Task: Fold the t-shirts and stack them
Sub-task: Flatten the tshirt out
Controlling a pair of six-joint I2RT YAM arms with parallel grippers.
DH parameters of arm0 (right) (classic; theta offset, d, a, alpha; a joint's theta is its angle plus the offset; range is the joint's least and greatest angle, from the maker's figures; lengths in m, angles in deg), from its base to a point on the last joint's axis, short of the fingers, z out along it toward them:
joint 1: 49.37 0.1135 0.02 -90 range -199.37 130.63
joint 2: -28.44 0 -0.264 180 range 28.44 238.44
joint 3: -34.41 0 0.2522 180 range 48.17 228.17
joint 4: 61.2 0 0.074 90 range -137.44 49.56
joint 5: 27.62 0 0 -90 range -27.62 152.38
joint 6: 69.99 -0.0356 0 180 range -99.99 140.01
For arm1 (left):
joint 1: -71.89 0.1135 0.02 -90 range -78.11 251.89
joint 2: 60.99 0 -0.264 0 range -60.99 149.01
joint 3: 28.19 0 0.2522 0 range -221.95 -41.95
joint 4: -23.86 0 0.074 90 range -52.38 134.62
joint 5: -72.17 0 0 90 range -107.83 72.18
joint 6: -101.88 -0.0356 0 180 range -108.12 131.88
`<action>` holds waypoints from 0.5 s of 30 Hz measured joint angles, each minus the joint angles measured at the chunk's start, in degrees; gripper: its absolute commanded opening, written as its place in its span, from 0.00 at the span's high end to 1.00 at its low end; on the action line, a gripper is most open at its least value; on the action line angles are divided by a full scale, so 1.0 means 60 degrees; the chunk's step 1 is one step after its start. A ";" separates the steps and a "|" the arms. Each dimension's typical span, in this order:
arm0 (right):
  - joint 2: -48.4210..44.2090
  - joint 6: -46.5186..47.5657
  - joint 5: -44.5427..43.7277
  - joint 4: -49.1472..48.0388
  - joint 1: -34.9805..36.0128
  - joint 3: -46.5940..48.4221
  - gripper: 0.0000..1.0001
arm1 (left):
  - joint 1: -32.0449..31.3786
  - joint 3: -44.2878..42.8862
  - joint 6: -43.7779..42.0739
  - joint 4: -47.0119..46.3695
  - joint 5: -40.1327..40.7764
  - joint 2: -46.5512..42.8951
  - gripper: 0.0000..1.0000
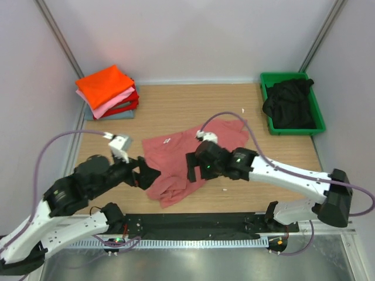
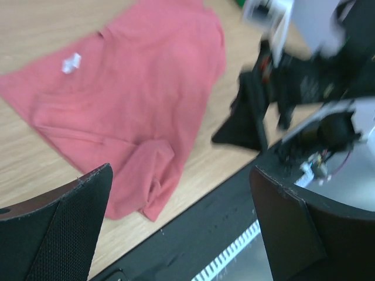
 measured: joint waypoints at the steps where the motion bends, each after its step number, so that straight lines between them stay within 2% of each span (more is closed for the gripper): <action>1: 0.0372 -0.0149 -0.0113 -0.0120 0.0484 0.0087 0.00 | 0.0000 -0.0186 0.0069 0.0175 0.0335 -0.0357 0.00; 4: 0.1268 -0.0630 -0.0120 -0.0765 0.1308 0.0033 0.00 | 0.0000 -0.0477 0.0335 0.0641 0.1279 -0.1413 0.00; 9: 0.2157 -0.1140 -0.0200 -0.1716 0.1297 -0.0149 0.00 | 0.0000 -0.0004 0.0820 0.1341 0.1905 -0.2820 0.00; 15: 0.3537 -0.1049 -0.0295 -0.2193 0.1275 0.0463 0.08 | 0.0000 0.0342 0.1100 0.1428 0.2073 -0.3920 0.00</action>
